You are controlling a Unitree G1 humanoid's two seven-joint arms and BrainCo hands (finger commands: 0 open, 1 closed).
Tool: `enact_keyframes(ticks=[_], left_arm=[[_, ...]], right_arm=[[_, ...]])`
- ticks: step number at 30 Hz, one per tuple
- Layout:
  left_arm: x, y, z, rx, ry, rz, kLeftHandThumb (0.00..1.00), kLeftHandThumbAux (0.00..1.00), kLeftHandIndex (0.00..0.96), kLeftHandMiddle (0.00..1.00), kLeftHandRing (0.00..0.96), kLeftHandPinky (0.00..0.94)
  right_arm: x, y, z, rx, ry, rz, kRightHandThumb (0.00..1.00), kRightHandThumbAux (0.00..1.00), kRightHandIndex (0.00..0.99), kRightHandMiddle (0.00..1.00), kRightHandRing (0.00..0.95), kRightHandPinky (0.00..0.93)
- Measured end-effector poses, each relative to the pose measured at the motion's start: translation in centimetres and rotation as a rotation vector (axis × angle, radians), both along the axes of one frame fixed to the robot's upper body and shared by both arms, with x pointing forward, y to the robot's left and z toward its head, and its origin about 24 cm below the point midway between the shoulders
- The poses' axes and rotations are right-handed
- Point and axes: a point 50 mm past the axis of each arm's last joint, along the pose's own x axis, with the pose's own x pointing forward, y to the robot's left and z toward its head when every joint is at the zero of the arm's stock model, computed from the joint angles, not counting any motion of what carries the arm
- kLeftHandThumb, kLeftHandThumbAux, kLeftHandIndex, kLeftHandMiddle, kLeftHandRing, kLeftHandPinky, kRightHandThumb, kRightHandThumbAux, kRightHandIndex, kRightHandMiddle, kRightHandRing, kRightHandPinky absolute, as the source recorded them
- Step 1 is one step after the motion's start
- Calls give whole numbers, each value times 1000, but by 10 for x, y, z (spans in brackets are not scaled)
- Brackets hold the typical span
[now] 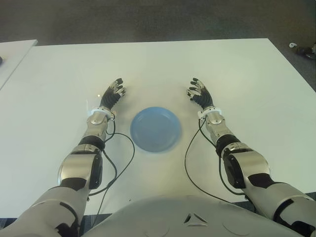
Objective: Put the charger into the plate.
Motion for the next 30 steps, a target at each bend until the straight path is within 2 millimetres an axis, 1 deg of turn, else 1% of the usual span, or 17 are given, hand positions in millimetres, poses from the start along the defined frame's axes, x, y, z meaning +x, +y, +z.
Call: enact_keyframes(ticks=[5, 11, 13, 17, 22, 26, 30], left_arm=[[4, -1, 6, 37, 10, -27, 10, 588, 0, 113, 139, 188], [12, -1, 20, 98, 28, -66, 2, 590, 3, 139, 166, 217], [14, -1, 25, 109, 31, -76, 0, 591, 32, 169, 195, 245], [17, 0, 42, 138, 14, -113, 0, 578, 82, 211, 235, 285], [19, -1, 73, 172, -69, -130, 0, 560, 127, 250, 272, 318], [14, -3, 95, 195, -129, -136, 0, 558, 141, 266, 282, 319], [5, -9, 110, 232, -183, -143, 6, 598, 152, 280, 293, 322]], right_arm=[[0, 1, 0, -5, -3, -3, 288, 669, 0, 126, 168, 199], [1, 4, 1, -6, -6, -2, 298, 658, 0, 120, 163, 204], [1, 4, 1, -6, -7, -1, 302, 653, 0, 118, 162, 203], [1, 6, 1, -5, -9, 2, 306, 644, 0, 115, 158, 197], [4, 8, 5, -5, -21, 3, 304, 639, 0, 112, 153, 194], [5, 8, 6, -5, -27, 2, 300, 637, 0, 113, 157, 203], [4, 9, 5, -10, -24, 3, 295, 634, 0, 113, 160, 216]])
